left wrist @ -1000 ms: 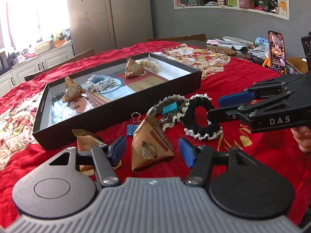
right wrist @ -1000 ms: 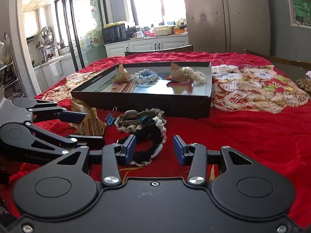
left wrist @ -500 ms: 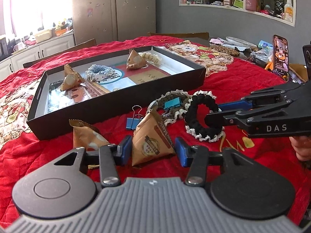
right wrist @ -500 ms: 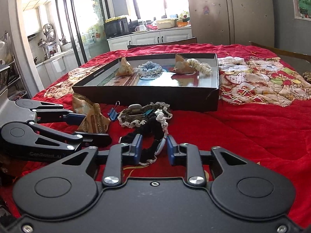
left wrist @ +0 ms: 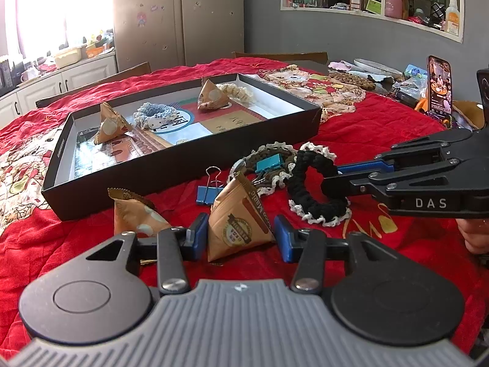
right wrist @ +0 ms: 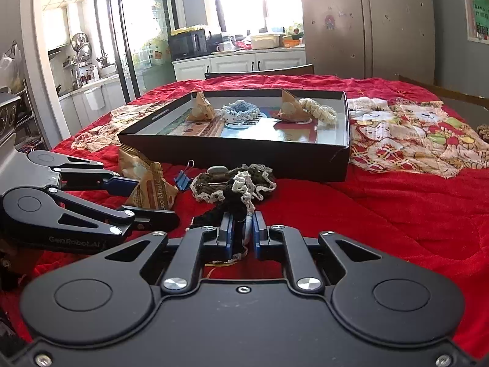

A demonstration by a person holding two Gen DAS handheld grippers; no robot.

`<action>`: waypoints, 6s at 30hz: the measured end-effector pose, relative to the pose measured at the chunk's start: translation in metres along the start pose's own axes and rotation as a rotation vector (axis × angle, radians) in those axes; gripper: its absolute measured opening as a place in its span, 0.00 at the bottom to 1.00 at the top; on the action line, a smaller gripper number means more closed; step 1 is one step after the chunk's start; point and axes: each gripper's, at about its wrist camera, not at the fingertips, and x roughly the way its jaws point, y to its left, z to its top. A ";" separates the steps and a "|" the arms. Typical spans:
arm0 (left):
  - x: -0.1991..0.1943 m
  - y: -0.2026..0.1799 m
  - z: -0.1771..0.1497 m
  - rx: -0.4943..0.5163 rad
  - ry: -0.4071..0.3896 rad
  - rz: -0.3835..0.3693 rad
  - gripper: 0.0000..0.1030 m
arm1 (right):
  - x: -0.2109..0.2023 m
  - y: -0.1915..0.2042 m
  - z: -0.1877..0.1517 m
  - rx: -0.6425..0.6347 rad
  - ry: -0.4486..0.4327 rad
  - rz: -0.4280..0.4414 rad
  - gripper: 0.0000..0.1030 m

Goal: Organize objects
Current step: 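Grasp a brown paper packet with the left tool while the right tool grasps the black scrunchie, then lift the packet and black scrunchie with both tools and carry them over the tray, then open the left tool to drop the packet in the tray while the right tool releases the black scrunchie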

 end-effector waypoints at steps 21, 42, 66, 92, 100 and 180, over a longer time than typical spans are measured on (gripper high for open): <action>-0.014 -0.002 0.004 0.000 -0.046 -0.001 0.48 | -0.026 0.007 0.013 -0.053 -0.085 0.009 0.12; -0.040 0.011 0.040 -0.017 -0.169 0.051 0.48 | -0.046 0.009 0.057 -0.106 -0.174 -0.001 0.12; 0.001 0.067 0.105 -0.097 -0.207 0.184 0.48 | 0.030 0.016 0.143 -0.177 -0.206 -0.094 0.12; 0.078 0.098 0.129 -0.149 -0.131 0.192 0.48 | 0.151 -0.016 0.157 -0.086 -0.140 -0.149 0.12; 0.095 0.096 0.126 -0.125 -0.101 0.191 0.48 | 0.167 -0.019 0.152 -0.091 -0.120 -0.162 0.12; 0.042 0.084 0.125 -0.104 -0.177 0.221 0.72 | 0.119 -0.017 0.154 -0.051 -0.198 -0.090 0.26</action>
